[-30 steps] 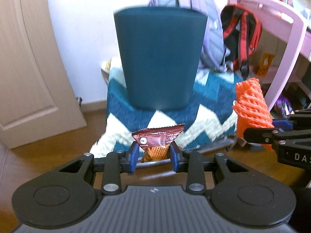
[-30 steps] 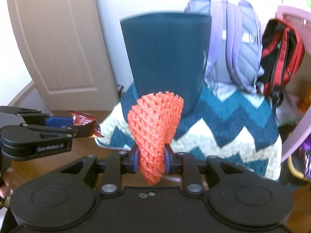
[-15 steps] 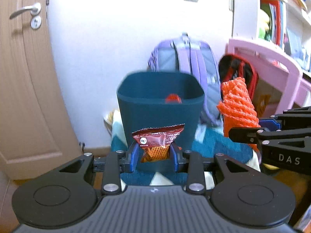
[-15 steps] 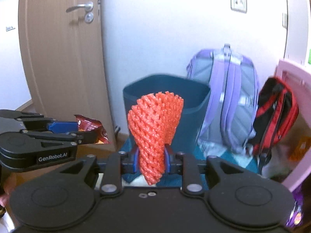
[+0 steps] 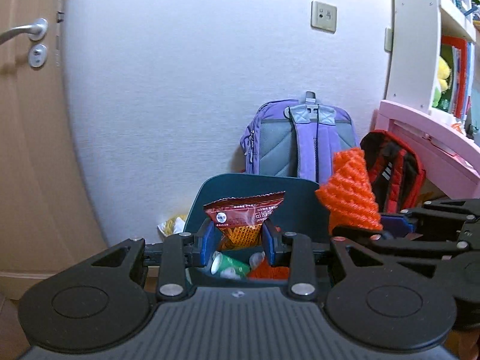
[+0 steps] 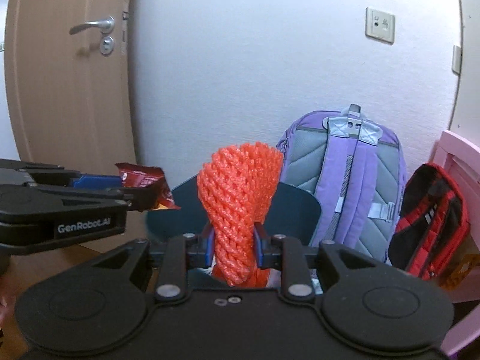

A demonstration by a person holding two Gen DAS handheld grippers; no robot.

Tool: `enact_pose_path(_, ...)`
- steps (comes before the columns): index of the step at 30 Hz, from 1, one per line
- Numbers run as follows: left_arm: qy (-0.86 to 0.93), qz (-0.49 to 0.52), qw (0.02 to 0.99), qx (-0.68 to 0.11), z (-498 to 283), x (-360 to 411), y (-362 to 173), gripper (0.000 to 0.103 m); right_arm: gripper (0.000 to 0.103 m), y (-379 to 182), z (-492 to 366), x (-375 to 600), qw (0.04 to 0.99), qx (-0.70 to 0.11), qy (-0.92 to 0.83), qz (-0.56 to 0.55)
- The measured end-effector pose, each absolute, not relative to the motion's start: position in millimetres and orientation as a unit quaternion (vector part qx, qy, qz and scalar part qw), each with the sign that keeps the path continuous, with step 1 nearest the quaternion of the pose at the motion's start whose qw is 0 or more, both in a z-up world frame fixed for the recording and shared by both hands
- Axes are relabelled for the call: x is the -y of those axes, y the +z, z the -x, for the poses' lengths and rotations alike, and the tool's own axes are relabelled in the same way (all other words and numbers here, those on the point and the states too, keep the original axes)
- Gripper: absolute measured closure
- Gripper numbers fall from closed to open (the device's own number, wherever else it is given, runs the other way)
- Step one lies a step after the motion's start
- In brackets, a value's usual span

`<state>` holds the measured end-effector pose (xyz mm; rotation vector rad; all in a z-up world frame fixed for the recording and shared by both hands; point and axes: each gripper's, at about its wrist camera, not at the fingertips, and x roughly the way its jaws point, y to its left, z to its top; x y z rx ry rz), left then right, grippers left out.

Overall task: Collect trash
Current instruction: 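Lift the wrapper and orange foam net up over the wastebasket with both tools, then open both tools to drop the wrapper and foam net into the wastebasket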

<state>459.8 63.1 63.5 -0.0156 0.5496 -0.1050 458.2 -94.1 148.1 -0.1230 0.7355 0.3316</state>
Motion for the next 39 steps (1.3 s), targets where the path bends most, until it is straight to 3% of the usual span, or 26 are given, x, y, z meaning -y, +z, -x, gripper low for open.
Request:
enact_pose_path(19, -0.039, -0.038, 0.919, -0.390, -571.2, -27.3, -17.5, 0.070, 0.073, 59.2, -534.8, 82.4, 0.860, -0.478, 0.149, 0.101)
enact_pose_path(23, -0.038, -0.040, 0.916, -0.397, -575.3, -24.6, -22.8, 0.070, 0.065, 57.4, -535.7, 83.3, 0.859, -0.477, 0.156, 0.107)
enact_pose_path(25, -0.037, -0.041, 0.915, -0.400, -576.2, -23.9, -23.2, 0.065, 0.059, 58.4, -534.2, 83.4, 0.860, -0.473, 0.156, 0.111)
enact_pose_path(27, -0.034, -0.042, 0.916, -0.398, -578.2, -22.8, -22.6, 0.050, 0.055, 60.3, -531.7, 84.6, 0.862, -0.468, 0.157, 0.111)
enact_pose_path(29, -0.031, -0.039, 0.919, -0.391, -572.6, -24.0, -18.3, 0.043, 0.053, 63.5, -528.3, 85.1, 0.863, -0.466, 0.159, 0.110)
enact_pose_path(39, -0.034, -0.031, 0.928, -0.369, -527.8, -30.6, 19.6, 0.038, 0.041, 105.9, -491.9, 94.1, 0.876, -0.442, 0.163, 0.107)
